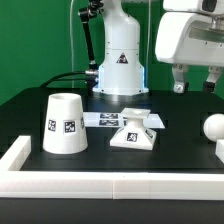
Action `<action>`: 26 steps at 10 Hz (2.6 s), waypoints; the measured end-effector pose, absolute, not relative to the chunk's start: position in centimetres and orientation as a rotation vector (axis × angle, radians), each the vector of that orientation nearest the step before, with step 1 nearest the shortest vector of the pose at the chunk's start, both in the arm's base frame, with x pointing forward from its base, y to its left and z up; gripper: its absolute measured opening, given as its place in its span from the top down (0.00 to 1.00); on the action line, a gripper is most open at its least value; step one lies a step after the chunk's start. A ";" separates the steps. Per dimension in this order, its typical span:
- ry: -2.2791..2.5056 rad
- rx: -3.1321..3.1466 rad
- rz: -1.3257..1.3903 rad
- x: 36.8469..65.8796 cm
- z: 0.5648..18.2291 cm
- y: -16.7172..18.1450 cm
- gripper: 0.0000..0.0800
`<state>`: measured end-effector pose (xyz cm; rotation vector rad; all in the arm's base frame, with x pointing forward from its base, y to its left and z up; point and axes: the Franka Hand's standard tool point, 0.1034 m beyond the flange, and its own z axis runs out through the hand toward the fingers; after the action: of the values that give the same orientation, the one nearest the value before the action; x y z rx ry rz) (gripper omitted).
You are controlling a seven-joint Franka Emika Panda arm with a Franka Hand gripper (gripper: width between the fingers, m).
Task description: Assemble lamp
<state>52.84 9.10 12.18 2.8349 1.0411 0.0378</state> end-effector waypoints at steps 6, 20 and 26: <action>1.019 2.838 0.053 50.5 12.0 7.8 0.13; -0.098 3.145 0.026 44.5 9.1 1.2 0.13; -0.078 3.158 -0.029 43.9 6.6 -0.9 0.13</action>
Offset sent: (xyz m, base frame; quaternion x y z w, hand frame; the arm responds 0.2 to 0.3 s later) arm 0.0000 0.0000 0.0000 0.0000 0.0000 0.0000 1.0000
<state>43.88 -0.86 6.60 3.1584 -0.0781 -0.0292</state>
